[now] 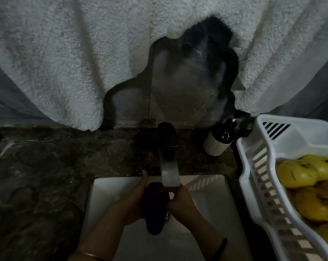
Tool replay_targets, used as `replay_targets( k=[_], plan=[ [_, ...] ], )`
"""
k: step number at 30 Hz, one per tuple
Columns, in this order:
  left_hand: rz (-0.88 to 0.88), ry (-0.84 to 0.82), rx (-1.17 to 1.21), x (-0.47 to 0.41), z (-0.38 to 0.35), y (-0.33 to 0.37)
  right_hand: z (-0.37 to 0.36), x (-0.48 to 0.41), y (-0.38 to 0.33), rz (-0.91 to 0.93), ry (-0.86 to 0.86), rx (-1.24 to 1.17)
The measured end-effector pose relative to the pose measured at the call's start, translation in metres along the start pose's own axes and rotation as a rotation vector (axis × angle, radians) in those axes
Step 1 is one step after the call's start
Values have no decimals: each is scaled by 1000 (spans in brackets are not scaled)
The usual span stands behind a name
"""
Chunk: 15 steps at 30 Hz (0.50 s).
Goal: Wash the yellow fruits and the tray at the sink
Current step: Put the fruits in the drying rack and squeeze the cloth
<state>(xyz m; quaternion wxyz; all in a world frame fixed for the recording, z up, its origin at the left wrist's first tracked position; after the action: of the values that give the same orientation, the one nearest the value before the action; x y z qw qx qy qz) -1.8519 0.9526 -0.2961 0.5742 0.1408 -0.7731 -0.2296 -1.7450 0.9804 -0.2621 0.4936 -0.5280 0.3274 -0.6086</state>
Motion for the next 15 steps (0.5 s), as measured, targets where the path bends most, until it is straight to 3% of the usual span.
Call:
replay_targets(
  k=[2, 4, 6, 10, 15],
  plan=[
    [49, 98, 57, -4, 11, -12, 3, 3, -1, -47, 39, -119],
    [190, 222, -33, -1, 24, -34, 6, 6, -5, -46, 78, -128],
    [313, 154, -13, -6, 17, -60, 1, 8, -8, -19, 45, -18],
    [203, -12, 363, -20, -21, -58, -15, 16, -14, -2, -180, 58],
    [81, 53, 364, -31, -10, -39, -8, 29, -13, -58, -324, -76]
  ],
)
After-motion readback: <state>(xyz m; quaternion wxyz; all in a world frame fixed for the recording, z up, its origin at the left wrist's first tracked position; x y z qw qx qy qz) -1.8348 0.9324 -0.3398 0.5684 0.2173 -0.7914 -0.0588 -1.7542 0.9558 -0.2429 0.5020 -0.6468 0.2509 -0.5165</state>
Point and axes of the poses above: each hand's wrist, its own x-axis away from the middle knuckle, its own z-axis out of the back of the hand, y = z × x, the point moved 10 cm from there along -x, towards the middle knuckle, and after that the axes turned 13 degrees about -x, right-handed, at the moved point
